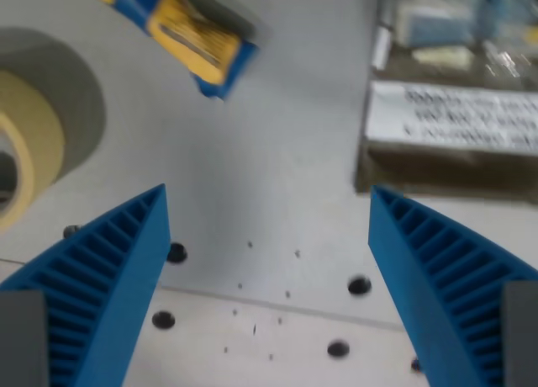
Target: Move above the blue bag
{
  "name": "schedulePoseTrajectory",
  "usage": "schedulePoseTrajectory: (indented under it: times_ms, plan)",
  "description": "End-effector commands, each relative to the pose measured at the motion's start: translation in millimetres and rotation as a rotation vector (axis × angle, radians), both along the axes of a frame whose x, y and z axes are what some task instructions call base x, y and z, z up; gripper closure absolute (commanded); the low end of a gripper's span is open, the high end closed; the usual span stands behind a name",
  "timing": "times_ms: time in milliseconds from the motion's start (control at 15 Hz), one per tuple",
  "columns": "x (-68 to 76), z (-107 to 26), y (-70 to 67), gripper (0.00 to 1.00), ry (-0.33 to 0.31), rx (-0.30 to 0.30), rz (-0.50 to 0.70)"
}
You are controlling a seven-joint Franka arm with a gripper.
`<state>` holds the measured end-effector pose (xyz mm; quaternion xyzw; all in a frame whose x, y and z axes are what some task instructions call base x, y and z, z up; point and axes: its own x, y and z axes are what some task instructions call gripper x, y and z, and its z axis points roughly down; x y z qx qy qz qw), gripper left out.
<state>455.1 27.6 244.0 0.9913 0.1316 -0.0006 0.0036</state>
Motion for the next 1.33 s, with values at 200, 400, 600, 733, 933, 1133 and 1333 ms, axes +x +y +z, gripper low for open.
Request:
schedulePoseTrajectory:
  times_ms: [200,400,600,733,933,1133,1333]
  plan:
    - [15.9,-12.7,17.7,0.0,0.002,0.065,0.405]
    - [22.7,-22.8,31.6,0.0,0.001,0.074,0.505]
    - [29.9,-33.6,44.4,0.0,0.002,0.084,0.588]
    - [34.7,-40.4,51.8,0.0,-0.001,0.086,0.623]
    - [41.5,-49.2,61.3,0.0,-0.007,0.086,0.663]
    - [47.1,-56.6,68.9,0.0,-0.012,0.082,0.686]
    - [51.6,-62.6,74.5,0.0,-0.019,0.077,0.697]
